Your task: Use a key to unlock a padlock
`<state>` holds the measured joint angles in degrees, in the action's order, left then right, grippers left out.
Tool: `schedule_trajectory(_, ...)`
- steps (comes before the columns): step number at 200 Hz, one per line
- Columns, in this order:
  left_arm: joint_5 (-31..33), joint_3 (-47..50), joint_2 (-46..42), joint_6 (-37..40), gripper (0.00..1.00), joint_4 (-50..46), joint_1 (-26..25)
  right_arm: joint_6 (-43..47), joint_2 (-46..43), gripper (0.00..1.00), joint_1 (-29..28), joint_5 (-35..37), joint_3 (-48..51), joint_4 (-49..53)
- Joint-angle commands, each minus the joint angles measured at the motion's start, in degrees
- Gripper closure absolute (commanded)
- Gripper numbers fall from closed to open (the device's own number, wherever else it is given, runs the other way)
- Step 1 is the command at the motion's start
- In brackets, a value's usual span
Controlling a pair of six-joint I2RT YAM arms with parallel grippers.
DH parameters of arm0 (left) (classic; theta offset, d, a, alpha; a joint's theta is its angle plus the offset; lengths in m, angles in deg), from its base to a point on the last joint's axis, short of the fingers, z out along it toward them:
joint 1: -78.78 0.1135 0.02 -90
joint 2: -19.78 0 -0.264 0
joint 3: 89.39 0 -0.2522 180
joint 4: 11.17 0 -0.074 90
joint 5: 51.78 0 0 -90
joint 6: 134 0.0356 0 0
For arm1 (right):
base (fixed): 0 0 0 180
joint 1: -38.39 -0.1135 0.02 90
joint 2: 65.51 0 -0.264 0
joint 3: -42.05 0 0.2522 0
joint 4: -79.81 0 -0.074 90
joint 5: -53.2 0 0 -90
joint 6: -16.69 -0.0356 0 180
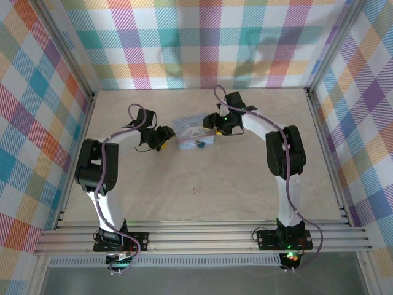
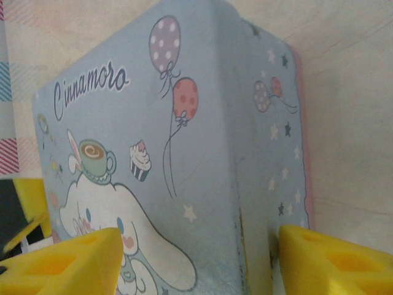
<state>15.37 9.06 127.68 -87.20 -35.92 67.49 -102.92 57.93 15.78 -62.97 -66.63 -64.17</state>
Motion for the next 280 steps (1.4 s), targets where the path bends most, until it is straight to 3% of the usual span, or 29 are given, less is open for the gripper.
schedule_trajectory(1, -3.9, -1.7, -0.6, 3.9, 0.43, -0.9, 1.0, -4.1, 0.7, 0.34, -6.1, -8.6, -0.6, -3.1)
schedule_trajectory(80, -6.1, -3.3, 0.8, 7.1, 0.40, -3.5, 5.8, -1.9, 1.5, 0.25, -10.2, 0.6, -5.6, 4.5)
schedule_trajectory(108, -5.6, -4.3, 0.6, 7.9, 0.35, -4.4, 6.3, -0.1, -0.2, 0.17, -10.1, 6.1, -6.3, 8.2)
schedule_trajectory(140, -3.9, -5.0, -1.2, 9.8, 0.26, -8.8, 6.8, 1.5, -3.0, 0.08, -9.4, 10.4, -6.9, 11.8)
schedule_trajectory(197, 4.0, -5.0, -8.7, 16.6, 0.18, -18.3, 6.8, 1.3, -12.7, 0.04, -8.0, 11.1, 1.0, 9.8)
schedule_trajectory(232, 4.0, 0.7, -15.1, 17.0, 0.19, -19.2, 6.2, 1.5, -19.9, 0.06, -8.0, 11.9, 10.3, 8.4)
schedule_trajectory(280, 4.9, 10.7, -22.8, 17.1, 0.25, -19.5, 3.4, -3.9, -25.3, 0.27, -12.0, 9.4, 26.6, -1.7)
